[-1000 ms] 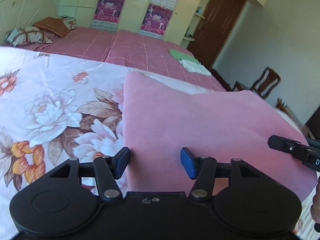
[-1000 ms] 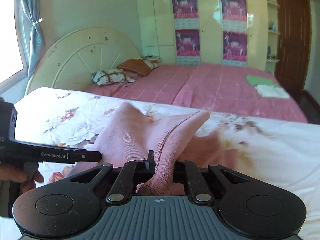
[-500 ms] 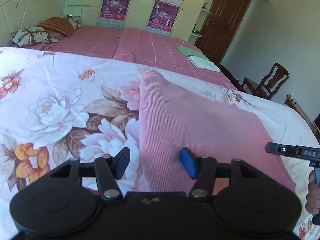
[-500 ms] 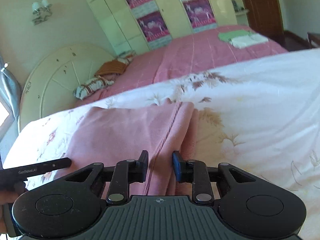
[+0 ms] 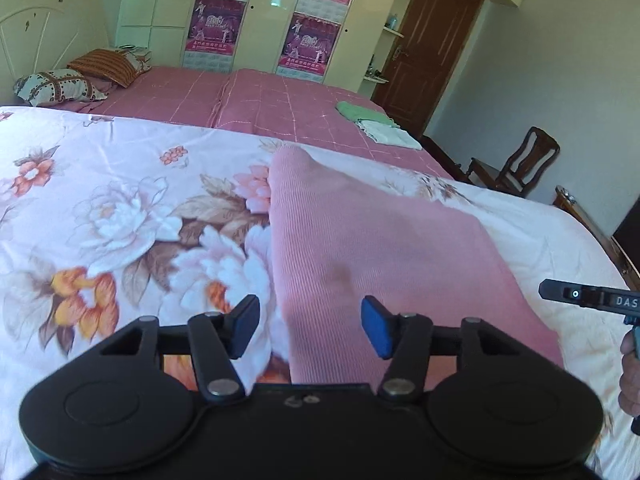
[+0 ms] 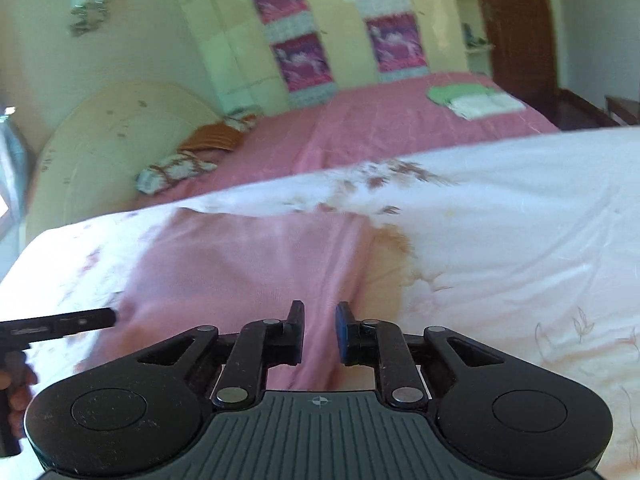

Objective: Fold small clothes

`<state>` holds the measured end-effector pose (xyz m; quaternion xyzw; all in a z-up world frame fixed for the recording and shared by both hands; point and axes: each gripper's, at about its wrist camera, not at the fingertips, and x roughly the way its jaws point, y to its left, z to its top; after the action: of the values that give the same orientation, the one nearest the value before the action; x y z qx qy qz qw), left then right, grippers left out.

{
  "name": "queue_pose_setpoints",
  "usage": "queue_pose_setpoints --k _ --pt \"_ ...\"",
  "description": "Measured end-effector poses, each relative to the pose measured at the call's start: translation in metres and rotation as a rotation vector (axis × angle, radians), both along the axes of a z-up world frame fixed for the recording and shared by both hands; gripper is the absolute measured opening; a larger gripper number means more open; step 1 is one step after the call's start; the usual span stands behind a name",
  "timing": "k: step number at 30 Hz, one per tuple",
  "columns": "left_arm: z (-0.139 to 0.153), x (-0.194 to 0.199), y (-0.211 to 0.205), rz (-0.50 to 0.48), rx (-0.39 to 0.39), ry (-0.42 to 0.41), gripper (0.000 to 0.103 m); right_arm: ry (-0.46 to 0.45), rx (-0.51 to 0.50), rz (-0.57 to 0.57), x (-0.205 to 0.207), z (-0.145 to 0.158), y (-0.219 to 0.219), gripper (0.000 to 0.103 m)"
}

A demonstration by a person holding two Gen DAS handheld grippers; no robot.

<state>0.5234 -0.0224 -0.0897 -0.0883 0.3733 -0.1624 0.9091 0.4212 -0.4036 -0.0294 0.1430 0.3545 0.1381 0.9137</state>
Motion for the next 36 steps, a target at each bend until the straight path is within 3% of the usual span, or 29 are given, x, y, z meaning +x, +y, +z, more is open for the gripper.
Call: queue_pose_setpoints --k 6,9,12,13,15,18,20,22,24,27,30,32,33,34,35,36 --pt "-0.023 -0.026 0.003 0.021 -0.021 0.065 0.057 -0.026 -0.063 0.11 -0.055 0.002 0.031 0.016" --pt "-0.029 -0.031 -0.002 0.01 0.019 0.071 0.058 0.116 -0.197 0.121 -0.048 -0.036 0.043 0.015" --pt "-0.009 -0.017 0.003 0.019 -0.011 0.017 0.056 0.099 -0.149 0.107 -0.046 -0.028 0.034 0.016" --pt "-0.003 -0.007 0.002 0.029 0.0 -0.009 0.057 0.04 -0.132 0.1 -0.045 -0.018 0.032 0.016" --pt "0.005 0.027 -0.003 0.047 0.009 -0.024 0.057 -0.039 -0.115 0.082 -0.026 -0.003 0.028 0.016" --pt "0.006 0.073 -0.011 0.073 0.003 -0.017 0.057 -0.06 -0.128 0.021 0.022 0.001 0.03 0.016" --pt "-0.001 0.093 -0.017 0.076 -0.004 0.012 0.057 -0.041 -0.17 -0.018 0.056 -0.006 0.034 0.016" --pt "-0.016 0.105 -0.024 0.063 0.014 0.069 0.066 -0.029 -0.231 0.021 0.074 -0.018 0.041 0.016" --pt "-0.023 0.104 -0.024 0.078 0.014 0.082 0.07 0.041 -0.291 0.033 0.087 -0.039 0.042 0.016" --pt "-0.006 0.08 -0.017 0.075 0.004 0.034 0.064 0.056 -0.181 -0.018 0.08 -0.042 0.018 0.016" --pt "0.0 0.05 -0.011 0.02 -0.026 0.01 0.064 -0.045 -0.114 -0.001 0.038 -0.018 0.009 0.016" --pt "-0.013 0.044 -0.017 -0.017 0.02 0.052 0.066 -0.012 -0.042 0.047 0.019 -0.018 0.006 0.016" --pt "-0.022 0.043 -0.02 -0.016 0.059 0.055 0.071 0.018 -0.025 0.069 0.013 -0.026 0.007 0.016" --pt "-0.026 0.042 -0.018 -0.005 0.043 0.049 0.073 0.05 -0.054 0.077 0.012 -0.036 0.009 0.016" --pt "-0.027 0.043 -0.015 0.011 0.018 0.068 0.073 0.053 -0.1 0.075 0.01 -0.045 0.012 0.021" --pt "-0.023 0.043 -0.012 0.022 0.011 0.078 0.072 0.055 -0.105 0.052 0.01 -0.048 0.01 0.043"
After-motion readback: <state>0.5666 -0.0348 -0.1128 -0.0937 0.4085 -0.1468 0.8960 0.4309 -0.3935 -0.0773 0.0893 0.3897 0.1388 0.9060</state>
